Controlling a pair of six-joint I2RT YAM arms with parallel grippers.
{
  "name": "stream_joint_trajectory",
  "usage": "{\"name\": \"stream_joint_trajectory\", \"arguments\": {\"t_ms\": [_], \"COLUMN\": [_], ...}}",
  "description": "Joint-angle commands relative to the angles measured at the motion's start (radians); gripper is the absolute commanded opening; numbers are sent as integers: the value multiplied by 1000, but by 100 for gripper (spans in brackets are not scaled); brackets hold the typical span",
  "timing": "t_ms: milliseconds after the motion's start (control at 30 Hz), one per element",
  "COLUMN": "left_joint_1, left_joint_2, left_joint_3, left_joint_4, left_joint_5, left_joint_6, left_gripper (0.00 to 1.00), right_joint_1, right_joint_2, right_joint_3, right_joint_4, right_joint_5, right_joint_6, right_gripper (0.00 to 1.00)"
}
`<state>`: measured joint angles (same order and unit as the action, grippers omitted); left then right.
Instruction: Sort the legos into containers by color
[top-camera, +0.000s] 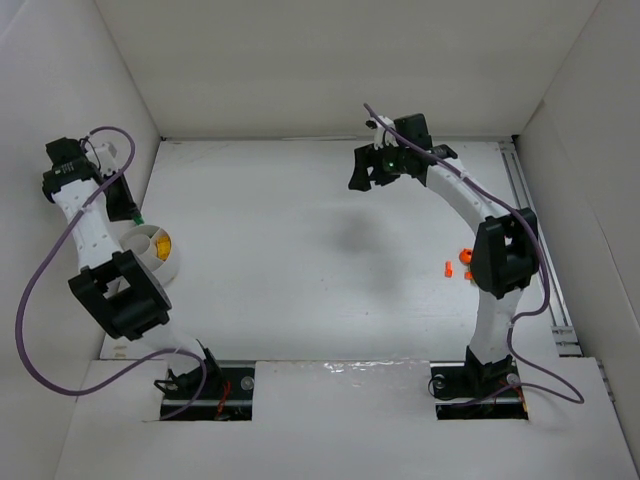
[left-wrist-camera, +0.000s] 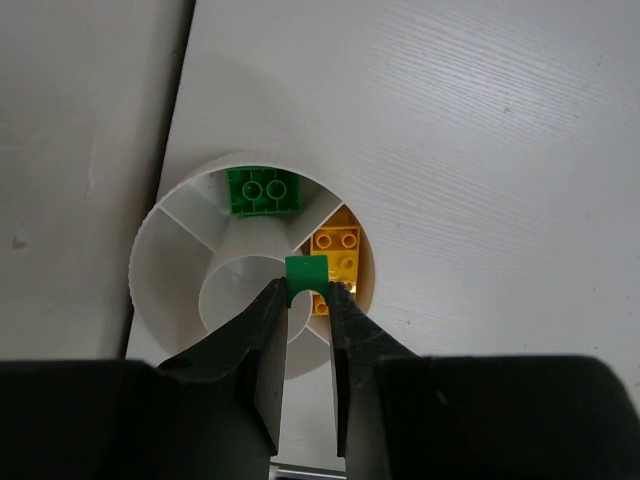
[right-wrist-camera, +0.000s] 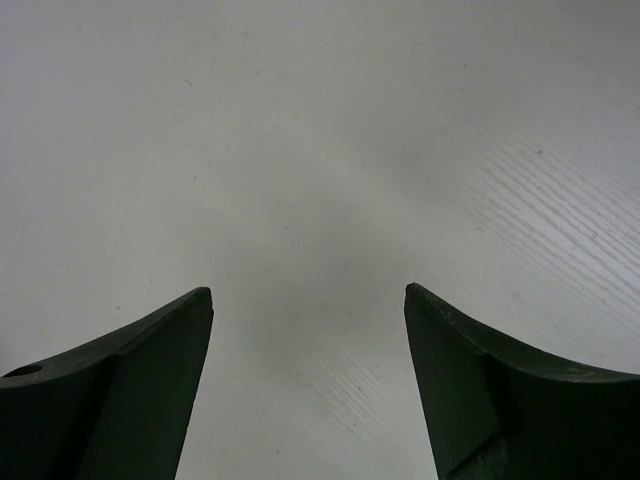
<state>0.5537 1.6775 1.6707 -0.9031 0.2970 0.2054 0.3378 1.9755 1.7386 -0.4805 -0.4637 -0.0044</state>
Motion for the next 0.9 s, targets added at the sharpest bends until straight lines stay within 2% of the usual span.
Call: {"name": "stream_joint_trajectory", "arguments": {"t_ms": [0,167,867], "left_joint_1": [5,-21,-71], "left_joint_2": [7,25,85], "left_joint_3": [44,44,46], "left_joint_4": [7,20,18], "left_joint_5": [-39,-116,-254], "left_joint_6": [5,14,14], "left_gripper": [1,1,1], "right_joint_1": [-2,-2,-2], "right_joint_2": [-12,6,43], "right_joint_3": [49,68,107], "right_joint_4": [0,-10,-40], "right_joint_5": [-23,-23,-13], "right_joint_6": [6,6,6], "right_gripper": [82,83,84]}}
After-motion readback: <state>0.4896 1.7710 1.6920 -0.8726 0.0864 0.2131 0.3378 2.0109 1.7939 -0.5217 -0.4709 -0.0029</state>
